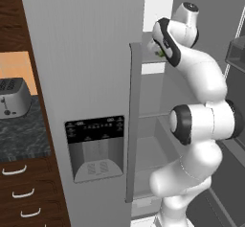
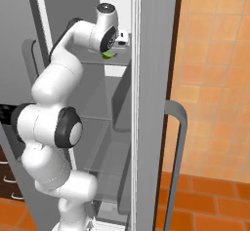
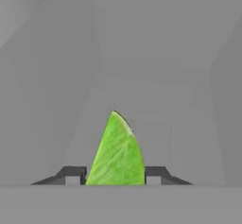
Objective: Place one lemon wedge and one chicken drumstick in each tupperware on the nearby counter, to pack two identical lunches.
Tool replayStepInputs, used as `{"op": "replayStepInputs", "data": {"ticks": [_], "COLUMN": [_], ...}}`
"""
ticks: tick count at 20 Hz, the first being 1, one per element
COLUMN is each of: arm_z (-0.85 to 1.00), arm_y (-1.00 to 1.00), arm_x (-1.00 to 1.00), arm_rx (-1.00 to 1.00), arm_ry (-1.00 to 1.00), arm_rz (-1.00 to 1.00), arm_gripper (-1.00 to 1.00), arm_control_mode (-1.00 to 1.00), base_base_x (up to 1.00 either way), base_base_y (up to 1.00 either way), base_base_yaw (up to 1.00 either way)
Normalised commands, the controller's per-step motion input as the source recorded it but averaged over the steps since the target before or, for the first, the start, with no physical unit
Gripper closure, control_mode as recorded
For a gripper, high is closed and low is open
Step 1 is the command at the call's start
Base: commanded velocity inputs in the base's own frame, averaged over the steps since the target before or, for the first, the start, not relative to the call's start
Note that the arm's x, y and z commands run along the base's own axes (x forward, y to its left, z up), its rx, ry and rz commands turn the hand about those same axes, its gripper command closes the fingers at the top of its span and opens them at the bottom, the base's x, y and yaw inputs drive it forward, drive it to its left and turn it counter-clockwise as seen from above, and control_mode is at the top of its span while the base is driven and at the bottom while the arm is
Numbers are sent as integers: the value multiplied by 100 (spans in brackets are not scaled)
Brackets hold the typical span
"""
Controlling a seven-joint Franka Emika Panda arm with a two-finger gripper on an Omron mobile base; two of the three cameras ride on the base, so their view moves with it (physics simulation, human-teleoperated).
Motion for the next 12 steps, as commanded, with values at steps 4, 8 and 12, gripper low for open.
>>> {"op": "replayStepInputs", "data": {"ticks": [4,8,12], "arm_z": [-39,-2,-16], "arm_y": [0,0,0], "arm_x": [-100,-100,-100], "arm_rx": [-6,0,-1], "arm_ry": [-13,-2,0], "arm_rz": [-1,-2,0], "arm_gripper": [100,100,100], "arm_control_mode": [-100,-100,-100], "base_base_x": [0,0,0], "base_base_y": [0,0,0], "base_base_yaw": [0,0,0]}}
